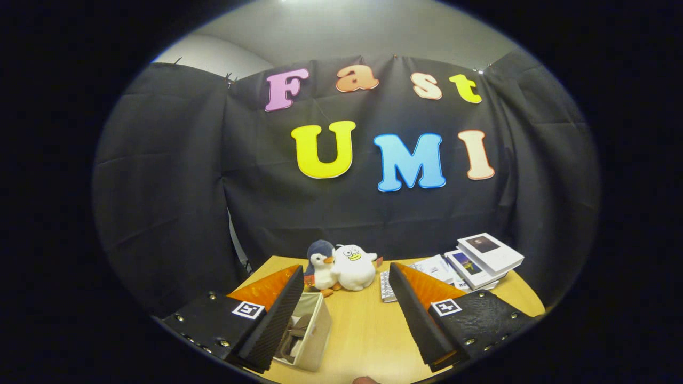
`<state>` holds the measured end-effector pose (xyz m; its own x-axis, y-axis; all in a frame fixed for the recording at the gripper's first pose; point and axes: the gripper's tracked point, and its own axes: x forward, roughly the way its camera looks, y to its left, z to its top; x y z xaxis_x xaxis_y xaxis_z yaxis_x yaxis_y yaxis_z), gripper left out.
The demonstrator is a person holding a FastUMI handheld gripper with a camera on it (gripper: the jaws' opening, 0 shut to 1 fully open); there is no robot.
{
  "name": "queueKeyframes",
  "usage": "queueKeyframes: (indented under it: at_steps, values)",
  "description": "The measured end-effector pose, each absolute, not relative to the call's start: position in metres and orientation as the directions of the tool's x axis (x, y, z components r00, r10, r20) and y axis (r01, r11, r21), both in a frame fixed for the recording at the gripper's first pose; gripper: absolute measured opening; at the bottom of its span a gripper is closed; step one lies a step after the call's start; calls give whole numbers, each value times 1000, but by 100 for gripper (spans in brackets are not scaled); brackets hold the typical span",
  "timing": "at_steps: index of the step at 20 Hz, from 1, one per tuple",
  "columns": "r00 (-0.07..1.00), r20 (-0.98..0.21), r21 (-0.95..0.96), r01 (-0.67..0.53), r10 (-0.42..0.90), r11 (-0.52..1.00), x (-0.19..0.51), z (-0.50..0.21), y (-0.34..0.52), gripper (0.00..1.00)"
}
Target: Open the storage box then place both shoes into the box .Put the left shoe in first, then the right shoe, with the right side of both shoes facing outward in a uniform manner.
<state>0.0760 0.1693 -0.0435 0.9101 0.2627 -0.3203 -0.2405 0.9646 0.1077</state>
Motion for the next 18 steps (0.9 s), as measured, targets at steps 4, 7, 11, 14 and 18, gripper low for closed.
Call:
queueKeyframes:
  at_steps: [4, 7, 11, 14, 18]
  values:
    - [955, -226, 30, -193, 194, 981, 69, -24, 122, 98]
    - [977, -151, 6, -150, 149, 989, 60, -17, 94, 98]
    - [988, -105, -25, -113, 110, 993, 50, -19, 66, 98]
    - [989, -111, 3, -103, 102, 995, 49, -25, 52, 98]
    - [991, -101, 34, -85, 88, 996, 49, -21, 34, 98]
